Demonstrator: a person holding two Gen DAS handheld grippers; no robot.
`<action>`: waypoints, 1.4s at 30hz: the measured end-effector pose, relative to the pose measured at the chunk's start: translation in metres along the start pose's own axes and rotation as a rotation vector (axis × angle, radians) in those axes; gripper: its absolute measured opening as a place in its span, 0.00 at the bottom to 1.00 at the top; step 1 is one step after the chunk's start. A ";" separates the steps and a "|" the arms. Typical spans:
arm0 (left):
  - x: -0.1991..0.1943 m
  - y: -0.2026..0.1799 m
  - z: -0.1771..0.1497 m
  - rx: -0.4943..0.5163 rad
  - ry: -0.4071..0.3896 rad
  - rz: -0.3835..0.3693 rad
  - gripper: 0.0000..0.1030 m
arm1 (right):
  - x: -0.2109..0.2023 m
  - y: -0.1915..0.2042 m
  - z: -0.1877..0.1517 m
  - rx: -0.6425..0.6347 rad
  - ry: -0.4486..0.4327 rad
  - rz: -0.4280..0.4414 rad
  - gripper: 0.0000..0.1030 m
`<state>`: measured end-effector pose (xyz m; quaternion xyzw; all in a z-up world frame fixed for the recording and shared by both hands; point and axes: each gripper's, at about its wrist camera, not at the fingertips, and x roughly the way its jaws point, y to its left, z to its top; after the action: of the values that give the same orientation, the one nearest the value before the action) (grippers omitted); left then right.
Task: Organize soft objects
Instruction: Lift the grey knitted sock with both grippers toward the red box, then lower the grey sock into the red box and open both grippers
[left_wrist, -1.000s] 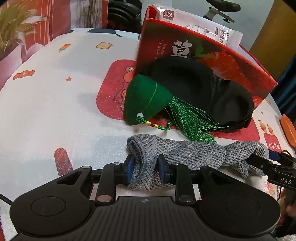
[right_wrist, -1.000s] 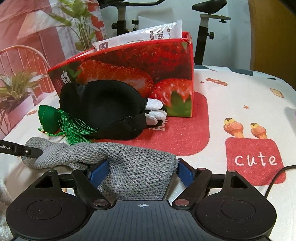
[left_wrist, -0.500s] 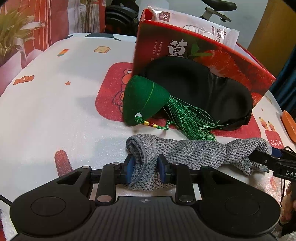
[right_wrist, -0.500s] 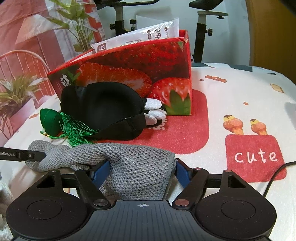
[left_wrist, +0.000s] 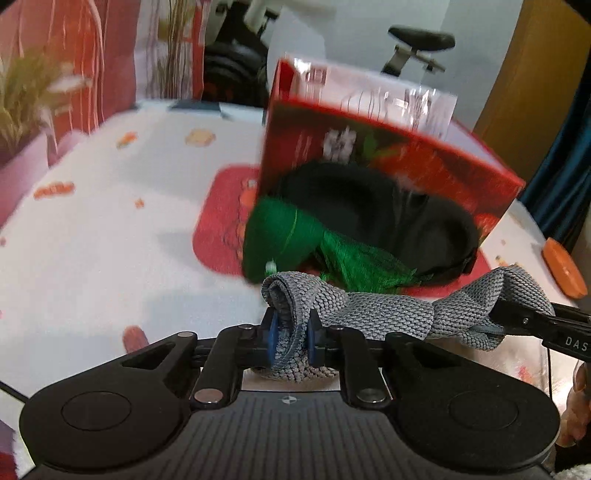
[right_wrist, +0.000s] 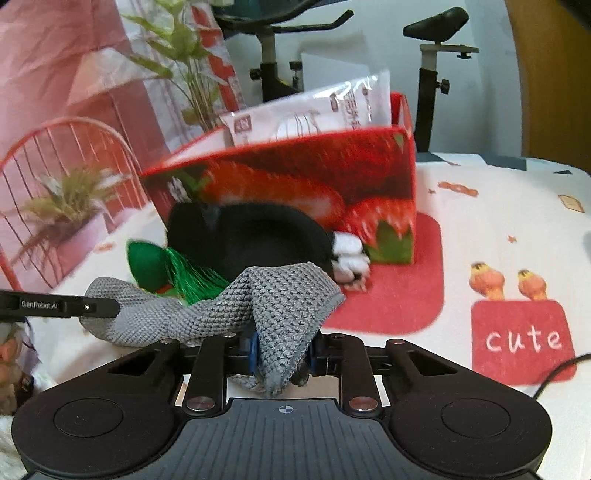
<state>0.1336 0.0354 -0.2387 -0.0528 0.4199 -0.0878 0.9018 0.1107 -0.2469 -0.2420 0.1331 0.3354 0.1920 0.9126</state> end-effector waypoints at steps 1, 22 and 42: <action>-0.006 -0.001 0.001 0.006 -0.020 -0.002 0.16 | -0.002 0.000 0.006 0.015 -0.005 0.014 0.19; -0.081 -0.029 0.138 0.164 -0.385 0.013 0.16 | 0.001 0.021 0.192 -0.185 -0.233 0.012 0.19; 0.054 -0.060 0.205 0.258 0.006 -0.013 0.16 | 0.099 -0.024 0.193 -0.214 0.185 -0.037 0.19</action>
<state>0.3181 -0.0301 -0.1375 0.0610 0.4074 -0.1470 0.8993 0.3151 -0.2470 -0.1639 0.0106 0.3984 0.2211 0.8901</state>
